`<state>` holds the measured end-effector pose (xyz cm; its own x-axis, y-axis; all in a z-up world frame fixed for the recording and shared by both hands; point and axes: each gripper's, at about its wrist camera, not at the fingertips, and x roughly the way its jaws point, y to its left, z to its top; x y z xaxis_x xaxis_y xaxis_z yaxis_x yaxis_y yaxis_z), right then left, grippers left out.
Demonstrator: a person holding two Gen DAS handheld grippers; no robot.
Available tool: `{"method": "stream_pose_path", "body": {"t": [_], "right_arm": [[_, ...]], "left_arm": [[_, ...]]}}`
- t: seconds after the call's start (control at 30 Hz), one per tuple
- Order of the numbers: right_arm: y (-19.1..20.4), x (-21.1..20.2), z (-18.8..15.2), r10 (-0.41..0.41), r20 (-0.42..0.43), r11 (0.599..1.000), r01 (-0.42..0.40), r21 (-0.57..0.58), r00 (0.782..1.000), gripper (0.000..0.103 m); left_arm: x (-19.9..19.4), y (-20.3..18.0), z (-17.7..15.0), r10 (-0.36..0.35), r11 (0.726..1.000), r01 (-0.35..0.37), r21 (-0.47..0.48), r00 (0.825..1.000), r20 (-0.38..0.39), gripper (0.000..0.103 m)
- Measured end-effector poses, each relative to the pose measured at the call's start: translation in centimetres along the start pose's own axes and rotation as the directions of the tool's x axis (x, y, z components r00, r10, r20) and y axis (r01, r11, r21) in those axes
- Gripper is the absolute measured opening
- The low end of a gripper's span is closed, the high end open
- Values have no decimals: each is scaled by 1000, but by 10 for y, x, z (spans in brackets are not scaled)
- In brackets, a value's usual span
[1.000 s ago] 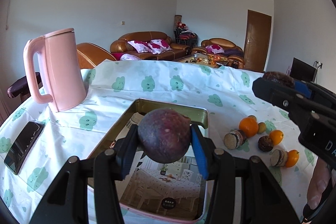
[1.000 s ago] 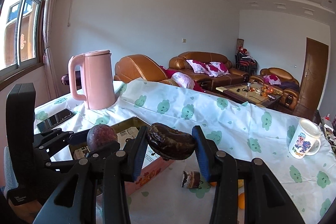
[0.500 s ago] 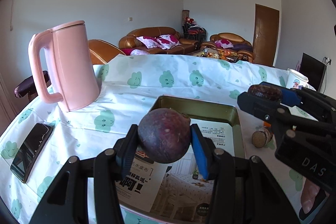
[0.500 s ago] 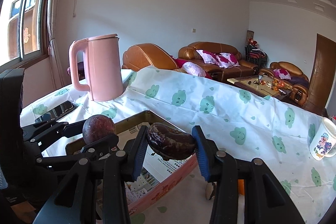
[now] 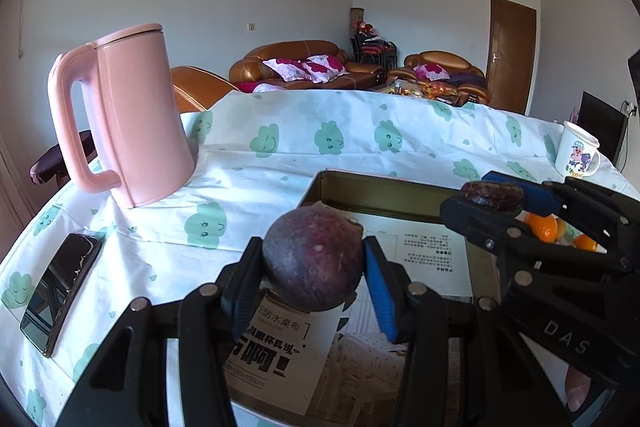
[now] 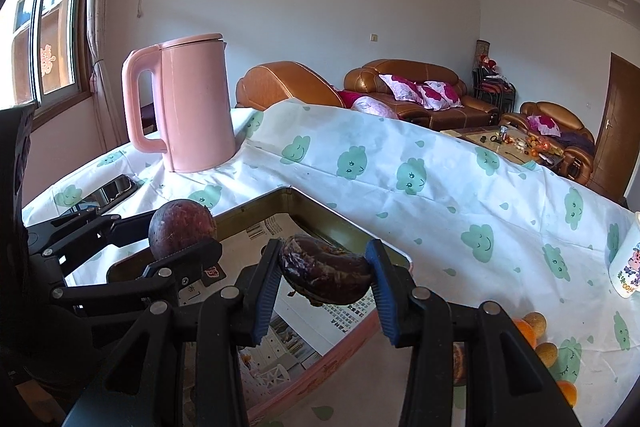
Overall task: Organize fruits
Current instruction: 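Carry both fruits over the pink tin and open both grippers to drop them, then grasp a mandarin orange with the right gripper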
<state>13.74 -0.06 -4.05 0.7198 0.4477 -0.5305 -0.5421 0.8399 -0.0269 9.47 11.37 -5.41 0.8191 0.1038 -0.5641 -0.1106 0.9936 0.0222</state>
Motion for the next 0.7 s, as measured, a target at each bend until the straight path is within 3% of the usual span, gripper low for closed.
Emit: {"method": "stream_pose_path", "body": {"t": [0.37, 0.53, 0.6, 0.67, 0.7], "right_arm": [[-1, 16, -12, 62, -98, 998, -62, -1, 993, 45], [7, 15, -16, 18, -97, 999, -22, -43, 995, 53], [5, 10, -17, 19, -87, 999, -21, -28, 996, 63], [1, 2, -17, 15, -71, 1000, -16, -13, 997, 67], [0, -3, -17, 6, -61, 1000, -7, -12, 998, 70]], "left_arm": [[-5, 2, -6, -6, 1000, 6, 23, 1000, -16, 54], [-14, 6, -10, -7, 1000, 7, 4, 1000, -14, 59], [-23, 10, -9, 10, 1000, -9, -9, 1000, 11, 66], [-34, 13, -6, 22, 999, -21, -27, 999, 48, 88], [-40, 13, -4, 25, 999, -23, -34, 998, 66, 93]]}}
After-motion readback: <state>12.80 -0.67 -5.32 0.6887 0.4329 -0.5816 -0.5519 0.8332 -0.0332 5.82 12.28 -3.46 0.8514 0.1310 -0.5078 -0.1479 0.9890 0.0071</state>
